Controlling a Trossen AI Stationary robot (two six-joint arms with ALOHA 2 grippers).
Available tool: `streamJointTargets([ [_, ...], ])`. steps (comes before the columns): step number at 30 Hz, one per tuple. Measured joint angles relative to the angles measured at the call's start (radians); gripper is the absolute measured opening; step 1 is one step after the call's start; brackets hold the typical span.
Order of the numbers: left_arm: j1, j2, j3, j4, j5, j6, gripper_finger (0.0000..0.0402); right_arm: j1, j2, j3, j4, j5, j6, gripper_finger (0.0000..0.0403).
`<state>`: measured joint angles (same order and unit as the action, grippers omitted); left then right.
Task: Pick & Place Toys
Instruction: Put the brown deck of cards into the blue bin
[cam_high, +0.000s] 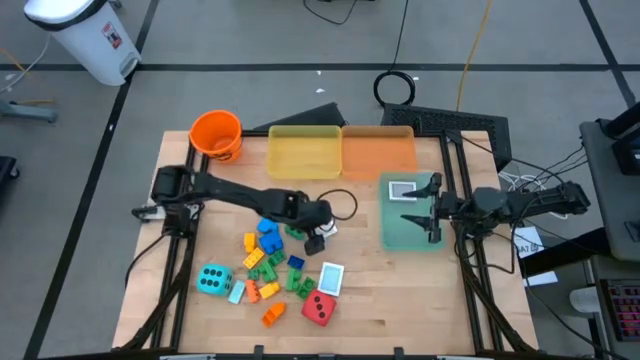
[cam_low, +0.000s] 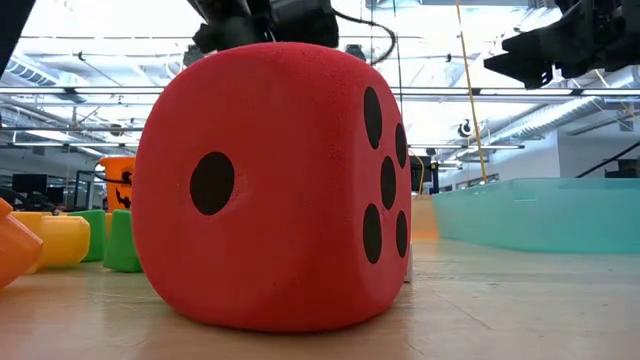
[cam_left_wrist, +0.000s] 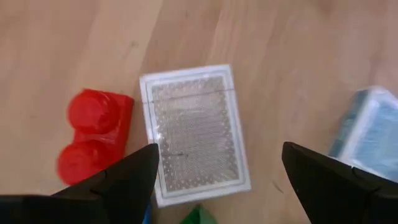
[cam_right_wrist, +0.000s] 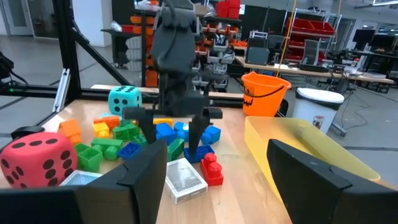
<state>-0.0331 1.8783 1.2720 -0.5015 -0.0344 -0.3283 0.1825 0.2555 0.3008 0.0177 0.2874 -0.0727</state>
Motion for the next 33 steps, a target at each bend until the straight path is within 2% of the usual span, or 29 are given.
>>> streamJointTargets([
  [9, -0.001, 0.093, 0.006, 0.042, -0.011, 0.018, 0.0347, 0.000, 0.034, 0.000, 0.001, -0.001, 0.000, 0.0247],
  [15, 0.000, 0.106, 0.006, 0.043, -0.045, 0.020, 0.0347, 0.000, 0.042, 0.000, 0.001, -0.001, 0.000, 0.0247],
  [20, 0.002, 0.057, 0.012, -0.014, -0.066, 0.024, 0.0347, 0.000, 0.043, 0.000, 0.001, -0.001, 0.000, 0.0247],
  [25, -0.002, -0.029, 0.033, -0.027, -0.162, 0.019, 0.0347, 0.000, 0.043, 0.000, 0.001, -0.001, 0.000, 0.0247],
  [33, 0.011, 0.048, 0.029, -0.035, -0.043, -0.081, 0.0347, 0.000, 0.043, 0.000, 0.001, -0.001, 0.001, 0.0247],
])
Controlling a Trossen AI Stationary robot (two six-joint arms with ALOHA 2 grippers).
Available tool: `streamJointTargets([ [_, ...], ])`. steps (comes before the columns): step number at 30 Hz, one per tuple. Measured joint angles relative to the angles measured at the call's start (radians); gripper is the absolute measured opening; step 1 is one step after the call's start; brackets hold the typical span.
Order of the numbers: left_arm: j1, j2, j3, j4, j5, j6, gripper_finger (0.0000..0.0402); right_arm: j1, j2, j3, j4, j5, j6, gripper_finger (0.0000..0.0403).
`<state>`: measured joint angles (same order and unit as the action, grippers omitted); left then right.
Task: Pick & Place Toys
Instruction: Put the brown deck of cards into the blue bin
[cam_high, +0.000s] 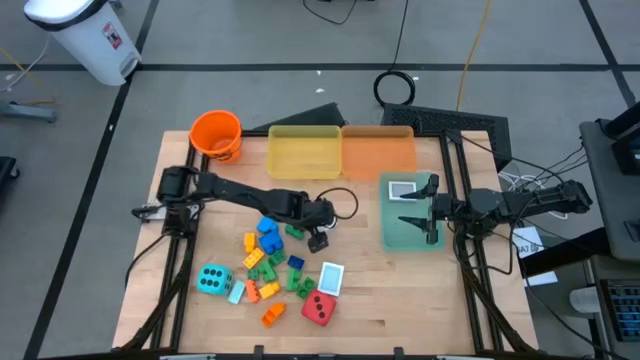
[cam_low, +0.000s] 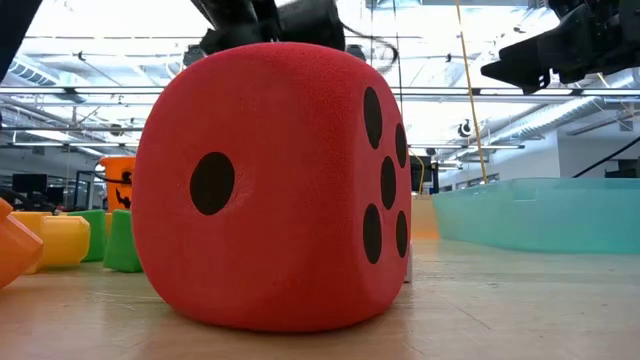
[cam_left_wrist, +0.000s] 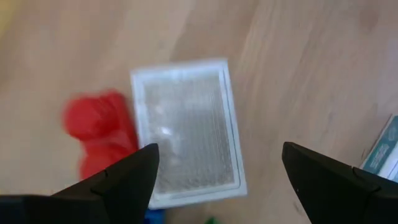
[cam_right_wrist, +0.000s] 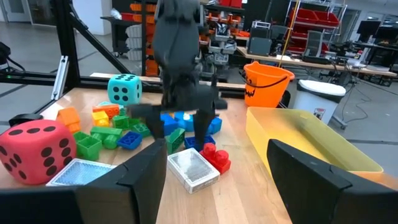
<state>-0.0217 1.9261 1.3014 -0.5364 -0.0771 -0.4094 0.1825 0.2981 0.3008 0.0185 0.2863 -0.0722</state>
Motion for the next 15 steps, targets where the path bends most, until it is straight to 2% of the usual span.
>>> streamJointTargets([
  [4, 0.014, 0.043, 0.004, 0.013, 0.073, 0.049, 0.0347, 0.000, 0.000, 0.000, 0.000, -0.001, 0.000, 0.0247],
  [15, 0.010, 0.066, -0.003, 0.020, -0.151, 0.110, 0.0347, 0.000, 0.011, 0.000, 0.000, -0.002, 0.000, 0.0247],
])
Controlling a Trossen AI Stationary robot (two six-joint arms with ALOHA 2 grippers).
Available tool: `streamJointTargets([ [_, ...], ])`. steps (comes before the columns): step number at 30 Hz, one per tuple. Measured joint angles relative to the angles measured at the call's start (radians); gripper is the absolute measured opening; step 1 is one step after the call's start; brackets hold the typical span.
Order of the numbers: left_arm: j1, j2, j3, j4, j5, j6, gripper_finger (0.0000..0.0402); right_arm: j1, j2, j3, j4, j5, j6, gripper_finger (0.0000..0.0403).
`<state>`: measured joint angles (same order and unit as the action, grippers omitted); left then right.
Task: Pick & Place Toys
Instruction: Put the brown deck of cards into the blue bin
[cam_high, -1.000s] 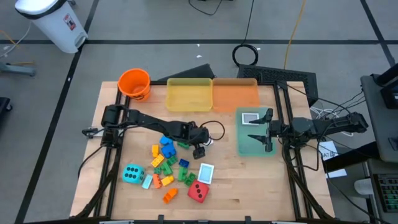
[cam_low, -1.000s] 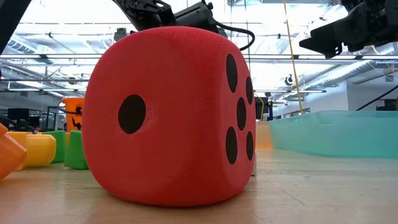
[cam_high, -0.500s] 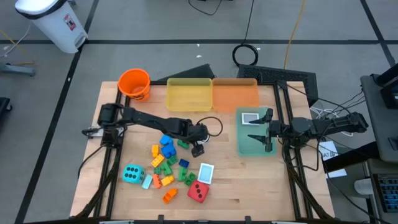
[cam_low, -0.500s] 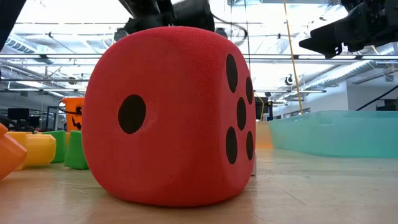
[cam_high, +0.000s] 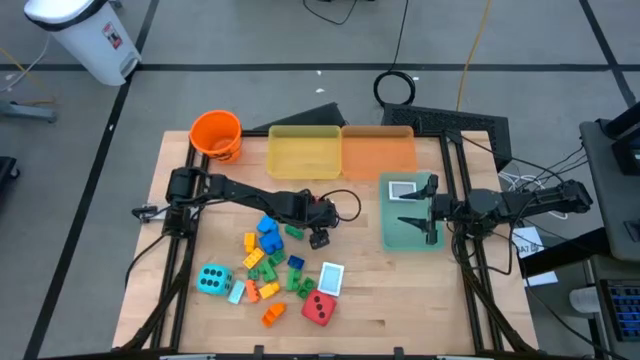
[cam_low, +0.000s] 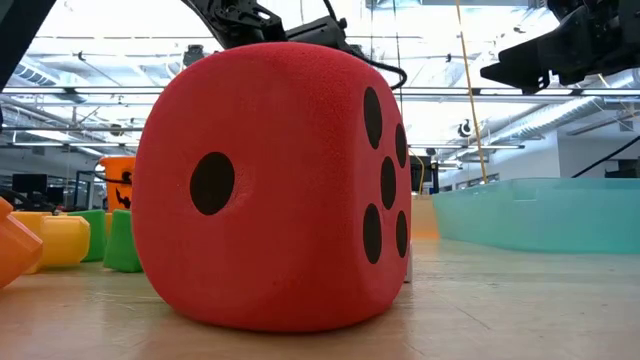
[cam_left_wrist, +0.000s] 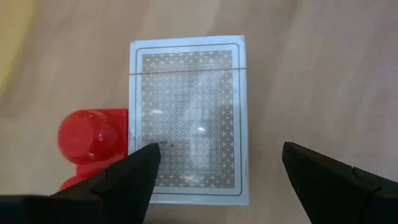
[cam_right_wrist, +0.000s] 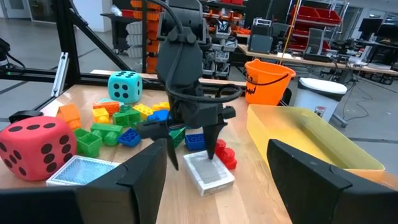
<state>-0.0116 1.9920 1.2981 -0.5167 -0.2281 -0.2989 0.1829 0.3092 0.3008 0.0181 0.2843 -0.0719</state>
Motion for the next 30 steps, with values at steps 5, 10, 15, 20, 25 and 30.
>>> streamJointTargets([
  [5, -0.012, 0.009, -0.018, 0.015, -0.059, 0.048, 0.0347, 0.000, 0.004, 0.000, 0.000, 0.000, 0.000, 0.0247],
  [10, -0.036, 0.014, -0.017, 0.055, 0.060, 0.112, 0.0347, 0.000, 0.008, 0.000, 0.000, -0.001, 0.000, 0.0247],
  [15, -0.059, 0.002, 0.005, 0.038, 0.089, 0.141, 0.0347, 0.000, 0.008, 0.000, 0.000, -0.001, 0.000, 0.0247],
  [20, -0.053, -0.041, 0.021, 0.044, 0.105, 0.075, 0.0347, 0.000, 0.008, 0.000, 0.000, -0.001, 0.000, 0.0247],
  [25, -0.051, -0.055, 0.023, 0.047, 0.125, -0.010, 0.0347, 0.000, 0.008, 0.000, 0.000, -0.001, 0.000, 0.0247],
  [30, -0.012, -0.055, 0.023, 0.013, 0.130, -0.157, 0.0347, 0.000, 0.008, 0.000, -0.001, -0.001, 0.007, 0.0247],
])
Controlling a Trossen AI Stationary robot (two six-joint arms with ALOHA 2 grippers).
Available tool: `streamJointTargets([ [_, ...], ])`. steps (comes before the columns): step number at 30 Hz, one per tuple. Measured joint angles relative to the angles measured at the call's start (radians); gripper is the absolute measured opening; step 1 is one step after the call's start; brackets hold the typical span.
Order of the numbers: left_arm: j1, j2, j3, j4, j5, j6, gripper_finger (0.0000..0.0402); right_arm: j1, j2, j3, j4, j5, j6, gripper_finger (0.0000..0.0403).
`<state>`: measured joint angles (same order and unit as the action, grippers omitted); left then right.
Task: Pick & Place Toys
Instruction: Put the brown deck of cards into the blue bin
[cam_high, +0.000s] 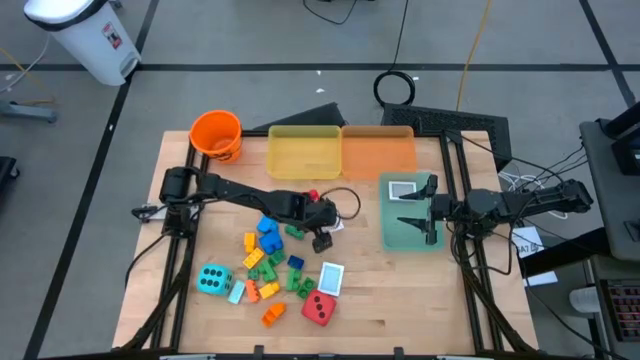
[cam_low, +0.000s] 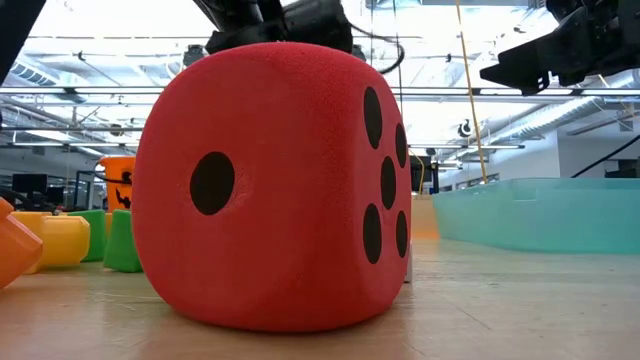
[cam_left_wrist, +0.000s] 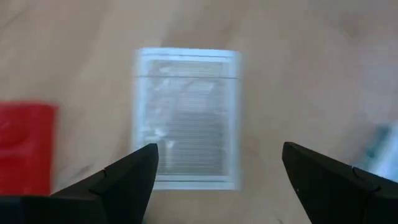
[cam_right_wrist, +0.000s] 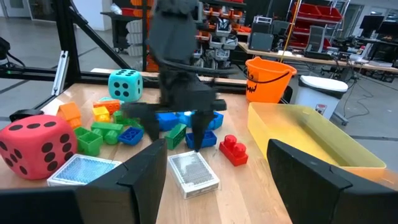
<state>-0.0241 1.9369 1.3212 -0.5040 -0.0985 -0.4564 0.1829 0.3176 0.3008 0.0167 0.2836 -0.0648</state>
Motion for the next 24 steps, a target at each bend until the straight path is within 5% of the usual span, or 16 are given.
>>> streamJointTargets([
  [8, -0.007, 0.004, 0.000, -0.230, -0.115, -0.050, 0.0347, 0.000, 0.008, 0.000, 0.000, 0.000, 0.001, 0.0247],
  [13, -0.032, 0.006, 0.000, -0.189, -0.131, -0.019, 0.0347, 0.000, 0.033, 0.000, 0.001, 0.000, 0.001, 0.0247],
  [18, -0.050, 0.005, 0.000, -0.132, -0.317, 0.164, 0.0347, 0.000, 0.059, 0.000, 0.015, 0.000, 0.001, 0.0247],
  [24, -0.047, 0.005, 0.001, -0.028, -0.174, 0.175, 0.0347, 0.000, 0.066, 0.000, 0.017, 0.000, 0.000, 0.0247],
])
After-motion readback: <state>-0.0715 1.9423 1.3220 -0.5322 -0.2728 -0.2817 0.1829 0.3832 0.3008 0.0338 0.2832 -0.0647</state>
